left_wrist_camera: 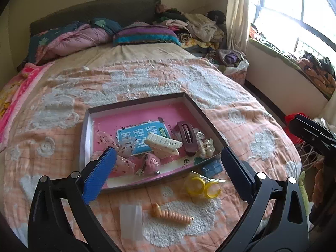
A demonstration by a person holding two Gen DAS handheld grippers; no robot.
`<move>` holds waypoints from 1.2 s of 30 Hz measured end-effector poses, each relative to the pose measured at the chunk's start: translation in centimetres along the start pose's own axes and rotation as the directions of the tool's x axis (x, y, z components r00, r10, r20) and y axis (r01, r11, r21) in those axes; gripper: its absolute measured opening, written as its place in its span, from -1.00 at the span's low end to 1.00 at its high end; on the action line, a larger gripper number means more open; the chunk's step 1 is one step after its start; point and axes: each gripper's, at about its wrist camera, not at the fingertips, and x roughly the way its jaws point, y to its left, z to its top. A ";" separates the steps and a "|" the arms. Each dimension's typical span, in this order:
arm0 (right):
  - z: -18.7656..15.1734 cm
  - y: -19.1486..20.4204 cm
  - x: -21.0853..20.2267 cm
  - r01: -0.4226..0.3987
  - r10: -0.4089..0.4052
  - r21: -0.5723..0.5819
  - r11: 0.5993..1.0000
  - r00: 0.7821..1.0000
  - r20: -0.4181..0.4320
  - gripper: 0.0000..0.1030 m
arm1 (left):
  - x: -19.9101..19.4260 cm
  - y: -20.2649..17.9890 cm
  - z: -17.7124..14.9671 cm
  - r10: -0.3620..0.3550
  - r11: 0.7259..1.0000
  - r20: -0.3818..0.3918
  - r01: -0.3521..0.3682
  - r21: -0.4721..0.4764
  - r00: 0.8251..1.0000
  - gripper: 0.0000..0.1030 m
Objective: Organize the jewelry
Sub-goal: 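Lift both open tools and move them toward the remaining items beside the tray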
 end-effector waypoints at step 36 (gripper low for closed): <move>-0.1 4.0 -13.9 -0.057 0.084 -0.120 0.991 0.968 0.238 0.92 | -10.7 -1.9 -1.3 -0.021 0.999 0.150 0.026 -0.028 0.988 0.82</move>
